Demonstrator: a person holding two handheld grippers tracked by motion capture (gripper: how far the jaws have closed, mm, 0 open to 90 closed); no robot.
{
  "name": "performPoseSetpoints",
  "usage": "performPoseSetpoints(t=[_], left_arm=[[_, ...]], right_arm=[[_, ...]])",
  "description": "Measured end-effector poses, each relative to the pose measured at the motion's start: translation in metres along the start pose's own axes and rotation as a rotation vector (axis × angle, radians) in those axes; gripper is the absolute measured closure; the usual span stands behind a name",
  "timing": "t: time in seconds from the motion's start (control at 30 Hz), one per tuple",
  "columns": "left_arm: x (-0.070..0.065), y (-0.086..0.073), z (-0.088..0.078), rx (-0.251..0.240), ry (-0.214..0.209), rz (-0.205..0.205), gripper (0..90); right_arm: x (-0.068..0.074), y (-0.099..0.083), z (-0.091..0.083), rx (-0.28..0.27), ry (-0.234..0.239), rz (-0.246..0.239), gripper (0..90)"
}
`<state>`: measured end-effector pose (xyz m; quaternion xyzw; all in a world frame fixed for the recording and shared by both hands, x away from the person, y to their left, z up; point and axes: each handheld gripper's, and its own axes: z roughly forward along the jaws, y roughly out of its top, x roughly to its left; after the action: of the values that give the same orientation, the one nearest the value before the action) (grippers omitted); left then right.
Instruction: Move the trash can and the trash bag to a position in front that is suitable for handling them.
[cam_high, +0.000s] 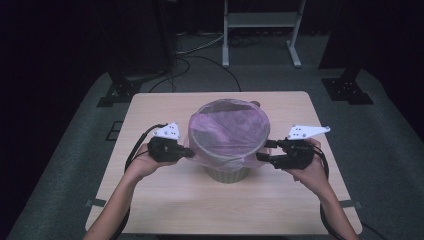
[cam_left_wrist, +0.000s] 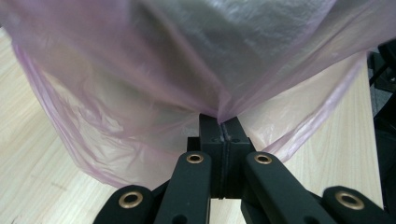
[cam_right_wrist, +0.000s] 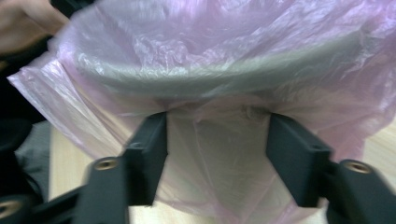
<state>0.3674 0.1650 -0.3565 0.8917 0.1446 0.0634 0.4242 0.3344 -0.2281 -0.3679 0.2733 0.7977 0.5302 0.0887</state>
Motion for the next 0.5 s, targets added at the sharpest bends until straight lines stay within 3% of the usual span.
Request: performPoseSetpoints(t=[0.23,0.5], left_arm=[[-0.0013,0.0090,-0.0016,-0.006,0.006,0.013,90.0],[-0.0030,0.0048,-0.0046,-0.004,0.005,0.011,90.0]], right_arm=[[0.0047,0.0053,0.0037,-0.003,-0.067,0.000,90.0],[0.0077,0.0058,-0.0053,0.006,-0.057,-0.003,90.0]])
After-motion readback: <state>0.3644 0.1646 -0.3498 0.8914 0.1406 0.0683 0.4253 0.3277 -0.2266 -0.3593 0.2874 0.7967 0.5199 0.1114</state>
